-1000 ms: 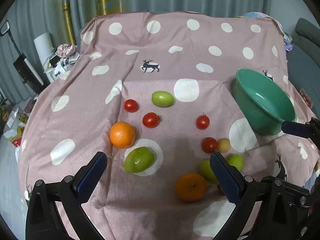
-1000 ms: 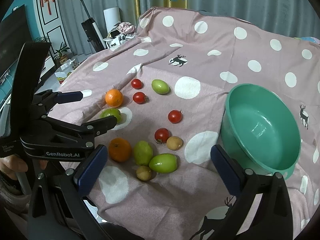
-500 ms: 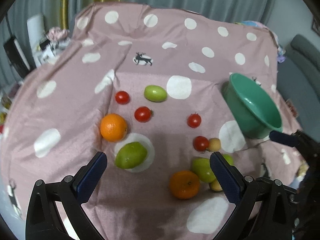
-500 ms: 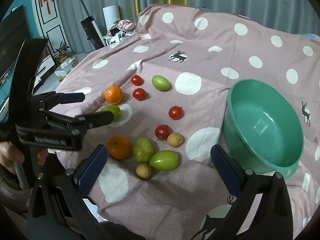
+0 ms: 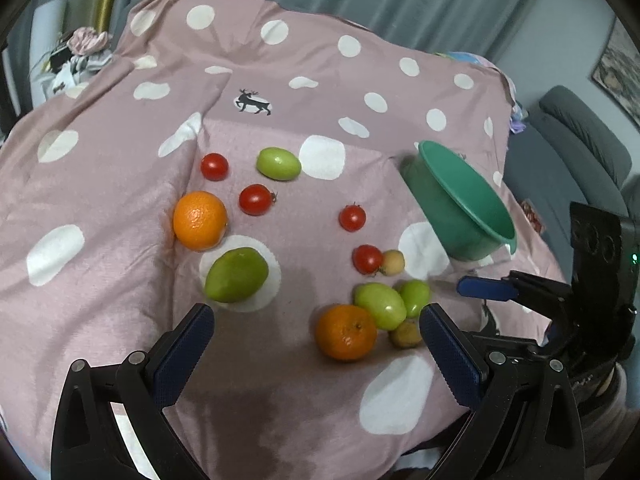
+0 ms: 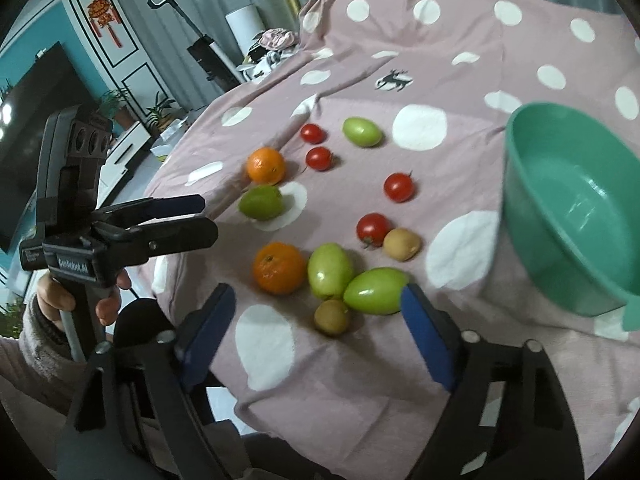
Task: Organize fruits
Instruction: 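Grasp a green lime with the left gripper while the right gripper grasps a green apple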
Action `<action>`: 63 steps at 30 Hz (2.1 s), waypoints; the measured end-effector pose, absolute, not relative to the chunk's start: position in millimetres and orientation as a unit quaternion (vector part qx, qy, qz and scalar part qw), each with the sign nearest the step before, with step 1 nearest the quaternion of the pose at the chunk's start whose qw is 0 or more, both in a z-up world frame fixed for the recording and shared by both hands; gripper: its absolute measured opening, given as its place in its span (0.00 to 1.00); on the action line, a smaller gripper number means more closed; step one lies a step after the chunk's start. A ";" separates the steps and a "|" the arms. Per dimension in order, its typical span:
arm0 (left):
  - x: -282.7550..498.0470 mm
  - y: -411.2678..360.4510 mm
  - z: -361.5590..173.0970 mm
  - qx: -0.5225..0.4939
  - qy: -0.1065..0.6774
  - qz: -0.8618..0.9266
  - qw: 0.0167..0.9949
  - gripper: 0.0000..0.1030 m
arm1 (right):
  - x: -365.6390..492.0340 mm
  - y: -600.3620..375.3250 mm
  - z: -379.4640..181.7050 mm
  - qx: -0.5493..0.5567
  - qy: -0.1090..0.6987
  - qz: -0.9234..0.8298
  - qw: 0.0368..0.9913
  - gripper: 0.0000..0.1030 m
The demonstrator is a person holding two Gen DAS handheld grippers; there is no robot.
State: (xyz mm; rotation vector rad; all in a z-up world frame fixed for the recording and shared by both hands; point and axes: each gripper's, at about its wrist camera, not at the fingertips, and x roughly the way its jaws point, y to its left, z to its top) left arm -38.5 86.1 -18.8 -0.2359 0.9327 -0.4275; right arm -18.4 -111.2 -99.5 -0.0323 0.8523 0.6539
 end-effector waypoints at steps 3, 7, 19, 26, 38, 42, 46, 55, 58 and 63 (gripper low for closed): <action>-40.6 83.7 -17.9 -0.111 0.442 -0.218 0.863 0.99 | -18.3 -106.8 -101.9 -0.016 0.422 0.305 0.853 0.75; -34.3 73.2 -17.8 -0.105 0.441 -0.244 0.857 0.99 | -14.8 -107.4 -107.0 -0.025 0.434 0.286 0.854 0.66; -16.1 16.5 -28.6 -0.002 0.473 -0.279 0.836 0.75 | 0.3 -124.0 -123.5 -0.033 0.450 0.250 0.857 0.52; -9.5 -0.7 -38.1 0.088 0.492 -0.304 0.811 0.69 | 11.0 -125.4 -128.6 -0.060 0.452 0.253 0.853 0.49; 14.7 -11.6 -54.7 0.104 0.525 -0.335 0.775 0.54 | 26.6 -116.7 -132.9 -0.090 0.459 0.262 0.844 0.45; 19.0 -11.6 -62.0 0.098 0.536 -0.331 0.770 0.48 | 30.5 -110.2 -135.6 -0.113 0.460 0.261 0.841 0.42; 19.4 -8.7 -62.8 0.096 0.530 -0.317 0.781 0.48 | 32.7 -110.7 -135.7 -0.112 0.455 0.264 0.843 0.42; 15.6 9.6 -58.5 0.064 0.516 -0.292 0.803 0.47 | 29.3 -114.0 -132.2 -0.075 0.441 0.273 0.852 0.42; 14.0 14.0 -50.8 0.054 0.508 -0.288 0.810 0.47 | 24.3 -117.6 -126.1 -0.058 0.431 0.275 0.857 0.42; 17.0 9.9 -38.7 0.039 0.498 -0.276 0.821 0.47 | 16.0 -125.8 -109.7 -0.039 0.410 0.272 0.870 0.42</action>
